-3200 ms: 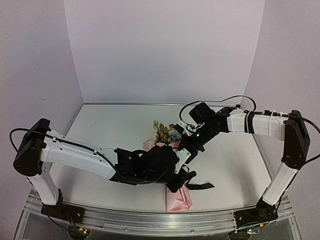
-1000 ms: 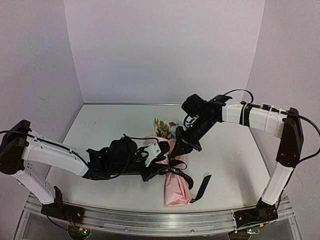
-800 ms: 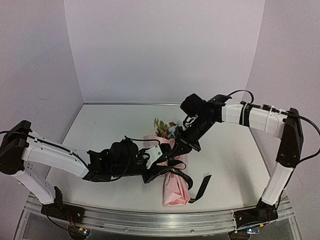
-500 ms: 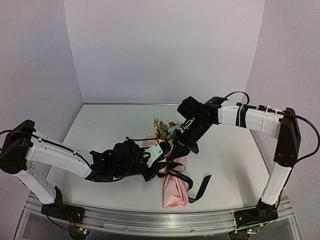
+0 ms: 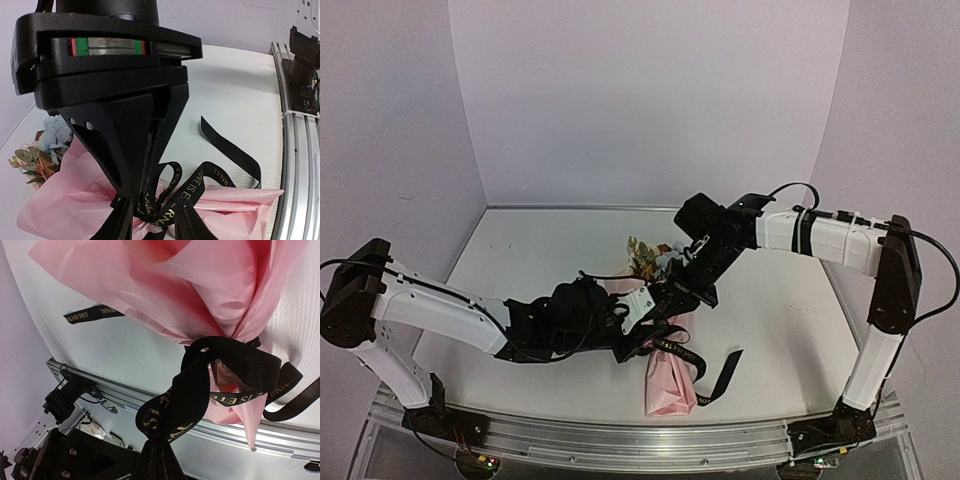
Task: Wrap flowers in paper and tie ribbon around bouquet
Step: Cross the half-tied ribbon over the folded bouquet.
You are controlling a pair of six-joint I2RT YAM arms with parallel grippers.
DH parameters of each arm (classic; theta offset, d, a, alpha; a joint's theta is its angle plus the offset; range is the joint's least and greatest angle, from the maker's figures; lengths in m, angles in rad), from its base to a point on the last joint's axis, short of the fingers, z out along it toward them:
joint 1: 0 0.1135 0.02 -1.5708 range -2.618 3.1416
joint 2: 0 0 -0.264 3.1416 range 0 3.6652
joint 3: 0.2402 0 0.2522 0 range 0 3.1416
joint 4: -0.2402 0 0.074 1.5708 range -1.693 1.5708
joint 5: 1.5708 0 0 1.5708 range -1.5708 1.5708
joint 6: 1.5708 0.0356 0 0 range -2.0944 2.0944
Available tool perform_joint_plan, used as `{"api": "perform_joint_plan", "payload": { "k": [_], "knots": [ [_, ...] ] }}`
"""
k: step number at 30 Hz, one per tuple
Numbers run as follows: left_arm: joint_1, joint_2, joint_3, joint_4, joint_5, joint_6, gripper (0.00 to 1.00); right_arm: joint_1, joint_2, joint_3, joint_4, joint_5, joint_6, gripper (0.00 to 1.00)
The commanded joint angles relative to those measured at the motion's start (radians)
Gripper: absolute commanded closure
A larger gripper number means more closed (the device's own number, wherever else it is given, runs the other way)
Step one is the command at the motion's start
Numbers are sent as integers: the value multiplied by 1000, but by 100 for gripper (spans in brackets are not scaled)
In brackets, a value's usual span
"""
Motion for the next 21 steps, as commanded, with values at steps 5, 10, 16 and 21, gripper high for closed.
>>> {"api": "perform_joint_plan", "payload": {
  "k": [5,10,16,21],
  "knots": [
    [-4,50,82,-40,-41,-6,75,14,-9,5,10,34,11,100],
    [-4,60,77,-40,-96,-25,74,14,-11,4,14,37,11,100],
    [-4,69,69,-22,-130,-35,78,14,-12,1,18,42,12,100],
    [-4,86,69,-12,-135,-41,85,14,-16,-7,25,39,16,100]
  ]
}}
